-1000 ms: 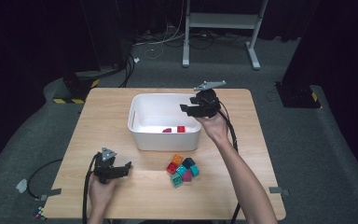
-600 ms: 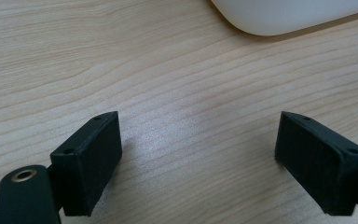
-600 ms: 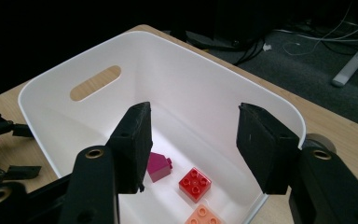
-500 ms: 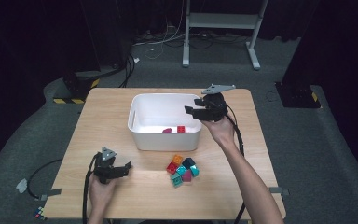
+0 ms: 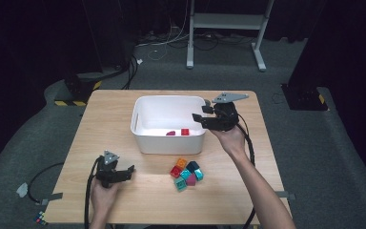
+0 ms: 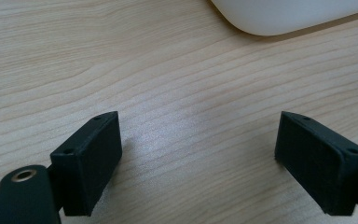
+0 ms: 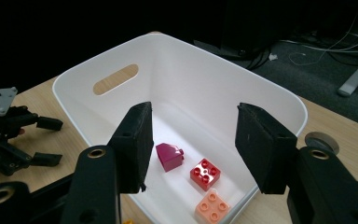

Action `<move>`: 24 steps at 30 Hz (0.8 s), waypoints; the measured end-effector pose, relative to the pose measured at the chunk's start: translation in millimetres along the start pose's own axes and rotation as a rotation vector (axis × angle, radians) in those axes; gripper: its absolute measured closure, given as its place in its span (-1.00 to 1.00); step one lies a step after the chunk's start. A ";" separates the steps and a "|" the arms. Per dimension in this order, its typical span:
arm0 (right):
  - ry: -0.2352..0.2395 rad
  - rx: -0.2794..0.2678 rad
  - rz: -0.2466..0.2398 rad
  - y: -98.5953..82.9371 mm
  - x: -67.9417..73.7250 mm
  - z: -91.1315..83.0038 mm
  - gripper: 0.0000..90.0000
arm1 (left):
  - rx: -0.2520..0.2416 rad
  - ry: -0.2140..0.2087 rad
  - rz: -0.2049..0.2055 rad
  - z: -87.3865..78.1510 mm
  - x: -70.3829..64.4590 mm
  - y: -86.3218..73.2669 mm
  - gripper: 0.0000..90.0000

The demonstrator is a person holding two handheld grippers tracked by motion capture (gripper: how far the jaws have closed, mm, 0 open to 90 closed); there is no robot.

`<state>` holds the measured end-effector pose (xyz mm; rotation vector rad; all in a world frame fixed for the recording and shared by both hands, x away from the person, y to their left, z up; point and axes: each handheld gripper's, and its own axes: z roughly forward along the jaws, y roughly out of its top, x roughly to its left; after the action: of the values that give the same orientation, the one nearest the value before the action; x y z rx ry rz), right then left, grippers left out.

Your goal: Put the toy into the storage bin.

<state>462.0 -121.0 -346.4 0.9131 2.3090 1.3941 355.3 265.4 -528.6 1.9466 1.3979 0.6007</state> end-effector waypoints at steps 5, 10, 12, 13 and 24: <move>0.011 -0.015 -0.009 -7.7 5.7 -10.8 0.04 | 0.000 -0.001 0.000 0.0 0.1 0.0 -0.67; 0.021 -0.037 -0.011 -16.5 9.4 -21.0 0.05 | 0.000 0.000 -0.001 0.0 0.1 0.0 -0.67; 0.022 -0.043 -0.009 -20.3 10.3 -24.5 0.05 | 0.000 0.000 0.000 0.0 0.1 0.0 -0.67; 0.022 -0.044 -0.007 -22.2 10.5 -26.2 0.05 | 0.000 0.000 -0.001 0.0 0.1 0.0 -0.67; 0.011 -0.049 0.012 -44.1 9.5 -36.9 0.05 | -0.001 0.000 -0.001 0.0 0.0 0.0 -0.67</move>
<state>418.6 -154.7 -366.0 0.9081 2.2708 1.4570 355.3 265.4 -528.7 1.9452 1.3984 0.6000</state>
